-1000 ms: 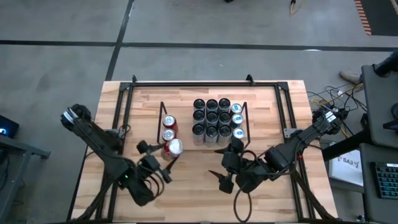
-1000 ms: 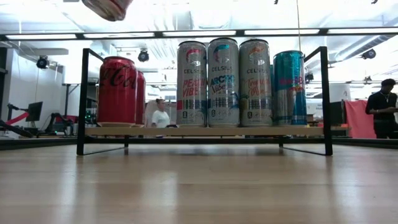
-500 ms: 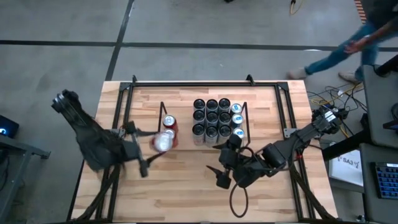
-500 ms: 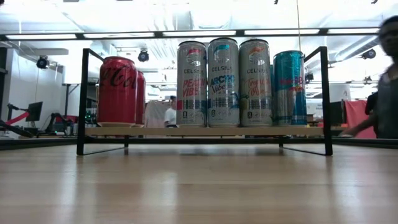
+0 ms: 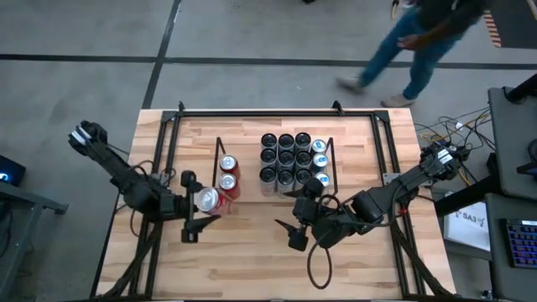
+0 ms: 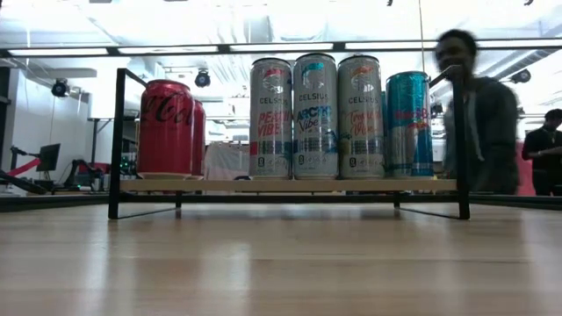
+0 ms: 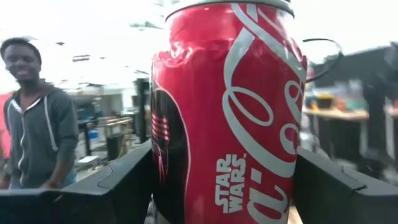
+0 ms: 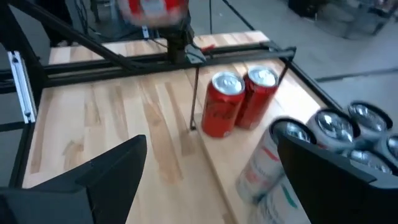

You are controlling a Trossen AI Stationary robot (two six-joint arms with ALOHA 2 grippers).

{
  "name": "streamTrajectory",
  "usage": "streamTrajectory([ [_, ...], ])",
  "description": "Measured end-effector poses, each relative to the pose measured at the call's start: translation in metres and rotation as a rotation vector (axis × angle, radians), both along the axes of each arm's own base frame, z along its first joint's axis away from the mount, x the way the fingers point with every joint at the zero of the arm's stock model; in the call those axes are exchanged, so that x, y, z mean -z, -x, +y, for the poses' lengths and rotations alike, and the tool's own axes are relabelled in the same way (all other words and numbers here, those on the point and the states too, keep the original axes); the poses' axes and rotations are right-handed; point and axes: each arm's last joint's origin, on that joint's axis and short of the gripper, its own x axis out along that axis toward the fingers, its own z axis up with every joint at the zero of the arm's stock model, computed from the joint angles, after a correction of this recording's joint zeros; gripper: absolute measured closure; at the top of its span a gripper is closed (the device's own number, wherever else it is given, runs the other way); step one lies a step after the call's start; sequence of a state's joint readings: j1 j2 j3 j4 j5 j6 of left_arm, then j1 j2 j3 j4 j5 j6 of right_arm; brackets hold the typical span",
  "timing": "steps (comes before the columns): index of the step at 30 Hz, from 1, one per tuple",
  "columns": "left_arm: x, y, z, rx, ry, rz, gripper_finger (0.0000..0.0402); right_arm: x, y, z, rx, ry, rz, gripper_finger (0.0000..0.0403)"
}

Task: Place canned beverage on shelf
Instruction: Put the red and white soda can on the shelf

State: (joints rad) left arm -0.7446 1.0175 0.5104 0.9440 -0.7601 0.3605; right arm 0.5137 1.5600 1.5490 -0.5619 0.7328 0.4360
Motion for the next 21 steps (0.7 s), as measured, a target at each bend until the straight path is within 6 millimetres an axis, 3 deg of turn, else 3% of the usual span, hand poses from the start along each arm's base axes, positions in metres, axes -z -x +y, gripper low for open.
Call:
streamTrajectory([
  [4, 0.035, -0.005, -0.002, -0.052, 0.061, -0.022, 0.0114, -0.005, -0.008, -0.005, -0.067, 0.018, -0.029, 0.0049],
  [9, 0.054, -0.019, -0.013, -0.143, 0.099, -0.007, 0.0114, -0.014, -0.021, -0.017, -0.164, 0.005, -0.086, 0.0049],
  [21, 0.065, -0.064, -0.049, -0.453, 0.065, 0.150, 0.0114, -0.023, -0.035, -0.034, -0.177, 0.122, -0.169, 0.0049],
])
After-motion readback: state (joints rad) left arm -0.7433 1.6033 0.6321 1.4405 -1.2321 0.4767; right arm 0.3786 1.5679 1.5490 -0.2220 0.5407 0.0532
